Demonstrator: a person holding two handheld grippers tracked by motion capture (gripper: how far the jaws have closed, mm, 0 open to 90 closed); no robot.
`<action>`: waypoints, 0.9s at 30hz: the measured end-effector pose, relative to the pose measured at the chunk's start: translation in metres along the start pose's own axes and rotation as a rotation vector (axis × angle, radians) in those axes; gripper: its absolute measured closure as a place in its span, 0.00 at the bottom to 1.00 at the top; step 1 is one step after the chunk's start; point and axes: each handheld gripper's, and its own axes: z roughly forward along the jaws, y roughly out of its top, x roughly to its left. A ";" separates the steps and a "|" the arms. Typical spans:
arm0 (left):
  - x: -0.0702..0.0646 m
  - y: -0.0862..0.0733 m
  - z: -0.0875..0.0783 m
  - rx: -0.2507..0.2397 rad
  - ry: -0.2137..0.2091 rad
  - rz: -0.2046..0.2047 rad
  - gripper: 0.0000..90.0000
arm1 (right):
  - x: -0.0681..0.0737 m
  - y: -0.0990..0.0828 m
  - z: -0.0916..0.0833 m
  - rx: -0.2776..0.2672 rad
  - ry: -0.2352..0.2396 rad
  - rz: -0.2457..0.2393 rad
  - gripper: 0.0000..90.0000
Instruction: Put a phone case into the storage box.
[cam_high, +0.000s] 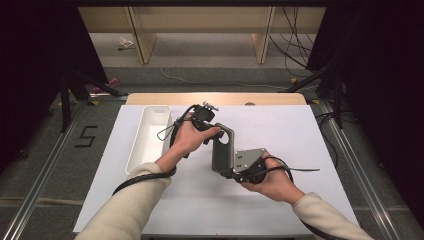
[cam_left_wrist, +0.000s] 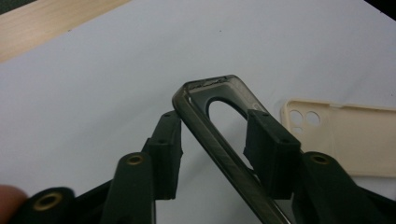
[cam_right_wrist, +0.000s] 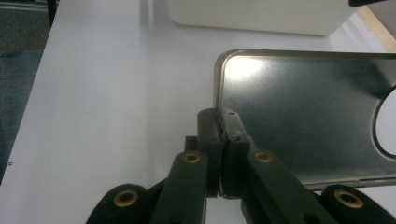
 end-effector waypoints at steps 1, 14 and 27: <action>0.000 0.000 0.000 0.000 -0.003 -0.004 0.64 | 0.000 0.000 0.000 0.002 0.002 -0.001 0.99; -0.015 0.007 -0.009 -0.051 -0.050 -0.057 0.80 | 0.002 0.000 0.009 0.027 0.005 -0.025 0.99; -0.031 0.012 -0.018 -0.150 -0.038 0.027 0.90 | 0.000 -0.004 0.012 0.045 -0.044 -0.010 0.94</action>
